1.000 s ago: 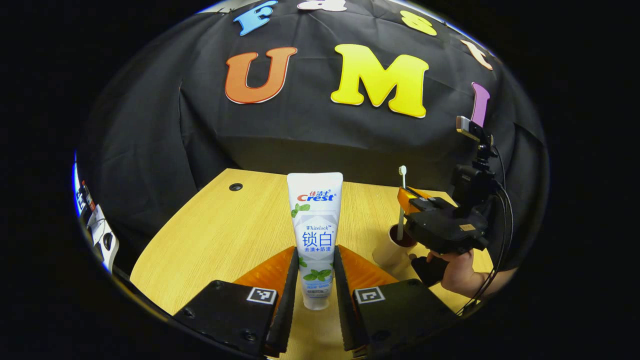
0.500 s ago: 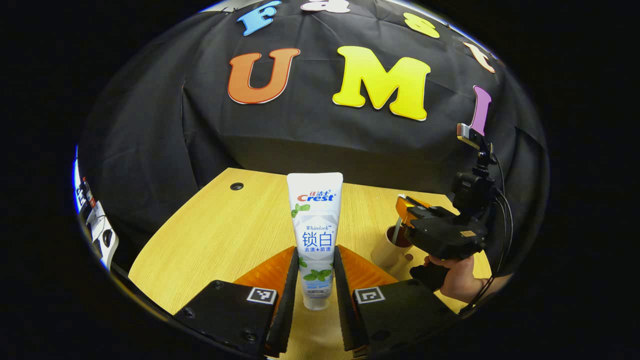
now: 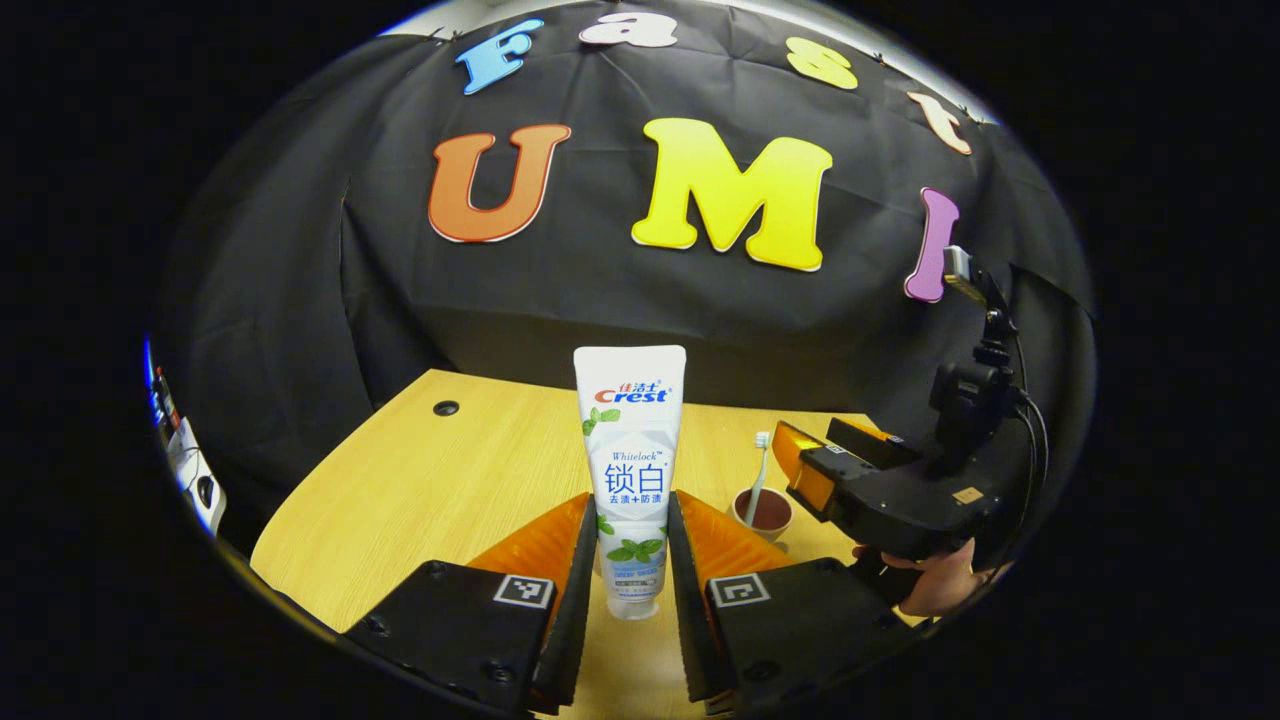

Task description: Put the toothbrush and toothpaste on the desktop into the cup, then pick up the cup and place it on the coaster on the desktop.

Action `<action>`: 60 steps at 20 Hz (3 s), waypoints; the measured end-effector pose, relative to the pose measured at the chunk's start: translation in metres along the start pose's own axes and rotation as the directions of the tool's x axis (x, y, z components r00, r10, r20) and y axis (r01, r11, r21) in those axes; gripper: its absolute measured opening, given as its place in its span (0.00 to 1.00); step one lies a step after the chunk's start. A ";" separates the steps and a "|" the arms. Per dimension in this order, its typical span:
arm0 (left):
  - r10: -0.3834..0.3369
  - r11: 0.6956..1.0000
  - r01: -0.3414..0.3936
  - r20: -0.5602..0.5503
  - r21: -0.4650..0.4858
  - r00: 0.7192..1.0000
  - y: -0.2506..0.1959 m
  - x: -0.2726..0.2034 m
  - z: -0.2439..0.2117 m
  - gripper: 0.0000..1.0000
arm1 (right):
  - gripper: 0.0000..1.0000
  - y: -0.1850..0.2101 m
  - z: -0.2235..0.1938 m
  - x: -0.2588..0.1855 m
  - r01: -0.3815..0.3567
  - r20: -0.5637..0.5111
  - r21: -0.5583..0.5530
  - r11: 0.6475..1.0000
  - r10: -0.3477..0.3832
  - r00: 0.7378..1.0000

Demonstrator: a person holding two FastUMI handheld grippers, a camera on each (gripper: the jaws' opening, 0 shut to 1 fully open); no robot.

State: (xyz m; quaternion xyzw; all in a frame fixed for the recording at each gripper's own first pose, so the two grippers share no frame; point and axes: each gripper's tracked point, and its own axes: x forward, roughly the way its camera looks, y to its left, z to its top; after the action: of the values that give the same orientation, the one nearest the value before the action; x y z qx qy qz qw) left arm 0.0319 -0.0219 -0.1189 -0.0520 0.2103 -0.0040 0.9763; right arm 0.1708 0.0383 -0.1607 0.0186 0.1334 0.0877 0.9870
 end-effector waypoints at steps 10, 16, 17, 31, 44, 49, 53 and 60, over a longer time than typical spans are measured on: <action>-0.182 0.983 0.171 0.198 0.072 0.963 -0.069 0.062 0.044 0.42 | 0.94 -0.064 0.028 -0.058 0.084 0.013 -0.053 0.995 -0.083 0.996; -0.270 0.962 0.248 0.249 0.116 0.930 -0.113 0.115 0.021 0.42 | 0.95 -0.105 0.012 -0.074 0.154 -0.015 -0.047 0.987 -0.155 0.988; -0.280 0.958 0.255 0.258 0.128 0.925 -0.118 0.123 0.014 0.43 | 0.95 -0.109 0.008 -0.075 0.161 -0.019 -0.045 0.986 -0.162 0.987; -0.268 0.960 0.244 0.185 0.139 0.946 -0.131 0.153 -0.072 0.43 | 0.95 -0.133 -0.035 -0.087 0.201 -0.105 -0.056 0.978 -0.206 0.973; -0.224 0.970 0.207 0.144 0.125 0.964 -0.122 0.146 -0.088 0.51 | 0.94 -0.125 -0.044 -0.093 0.185 -0.130 -0.071 0.980 -0.193 0.973; -0.225 0.971 0.210 0.137 0.117 0.965 -0.117 0.135 -0.086 0.73 | 0.94 -0.117 -0.045 -0.097 0.166 -0.147 -0.089 0.982 -0.177 0.973; -0.190 0.980 0.177 0.174 0.091 0.966 -0.097 0.101 -0.060 0.93 | 0.95 -0.109 -0.028 -0.100 0.153 -0.144 -0.102 0.983 -0.166 0.976; -0.121 0.992 0.110 0.181 0.067 0.976 -0.035 0.024 -0.011 0.95 | 0.95 -0.059 0.001 -0.100 0.093 -0.217 -0.114 0.989 -0.116 0.969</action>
State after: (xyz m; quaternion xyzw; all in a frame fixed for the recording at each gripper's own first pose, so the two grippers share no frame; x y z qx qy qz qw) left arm 0.0498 -0.0582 -0.1350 -0.0365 0.1151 -0.0618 0.9908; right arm 0.0864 -0.0380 -0.1376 -0.0491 0.2396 0.0440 0.9686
